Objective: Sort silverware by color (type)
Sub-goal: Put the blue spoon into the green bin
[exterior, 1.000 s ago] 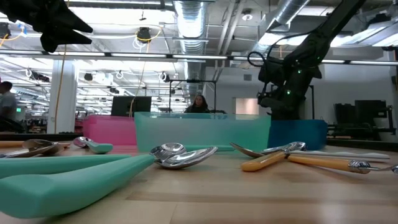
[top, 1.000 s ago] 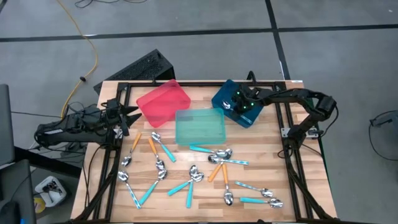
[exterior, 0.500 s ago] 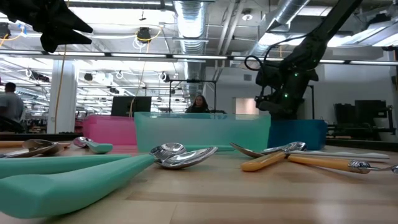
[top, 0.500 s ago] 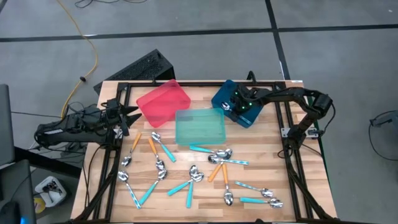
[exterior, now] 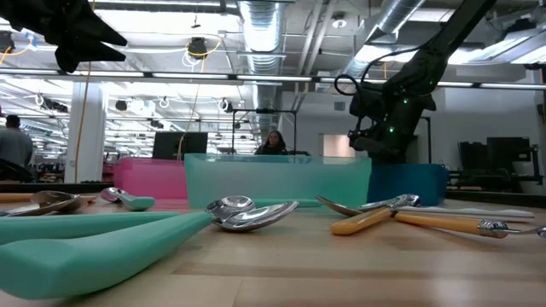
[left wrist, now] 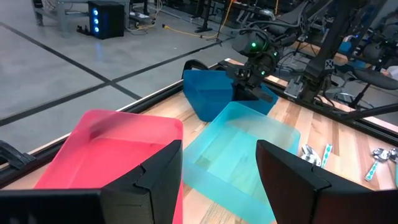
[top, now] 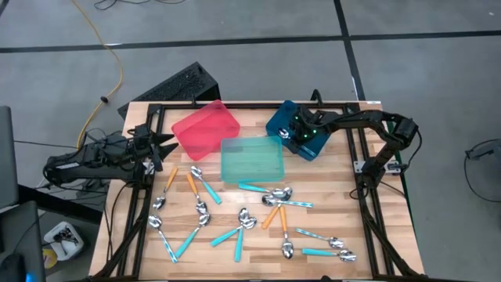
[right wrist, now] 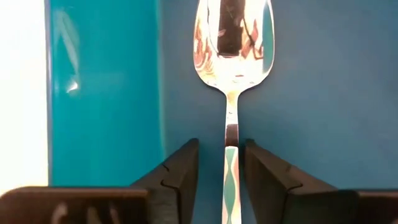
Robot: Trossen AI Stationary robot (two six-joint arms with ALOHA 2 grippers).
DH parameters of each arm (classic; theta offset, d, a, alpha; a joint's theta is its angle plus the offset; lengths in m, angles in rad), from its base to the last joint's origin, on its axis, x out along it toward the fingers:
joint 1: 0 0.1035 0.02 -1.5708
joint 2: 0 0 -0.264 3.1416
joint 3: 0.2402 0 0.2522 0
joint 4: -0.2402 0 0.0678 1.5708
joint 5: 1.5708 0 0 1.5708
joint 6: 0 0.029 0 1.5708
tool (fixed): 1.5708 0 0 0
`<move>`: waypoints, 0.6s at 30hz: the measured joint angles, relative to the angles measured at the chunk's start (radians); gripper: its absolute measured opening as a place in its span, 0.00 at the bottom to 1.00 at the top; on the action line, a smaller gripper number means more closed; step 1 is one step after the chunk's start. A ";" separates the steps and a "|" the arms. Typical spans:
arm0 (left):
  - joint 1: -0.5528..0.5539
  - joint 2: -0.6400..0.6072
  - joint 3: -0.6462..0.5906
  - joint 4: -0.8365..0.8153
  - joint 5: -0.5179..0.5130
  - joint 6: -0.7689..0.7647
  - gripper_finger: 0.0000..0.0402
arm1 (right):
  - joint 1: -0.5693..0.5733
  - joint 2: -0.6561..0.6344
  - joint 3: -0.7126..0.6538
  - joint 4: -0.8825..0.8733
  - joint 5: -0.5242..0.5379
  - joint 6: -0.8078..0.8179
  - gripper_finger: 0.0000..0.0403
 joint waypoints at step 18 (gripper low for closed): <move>0.000 0.000 0.000 0.002 0.003 0.000 0.47 | 0.004 -0.170 -0.002 -0.006 0.005 -0.003 0.47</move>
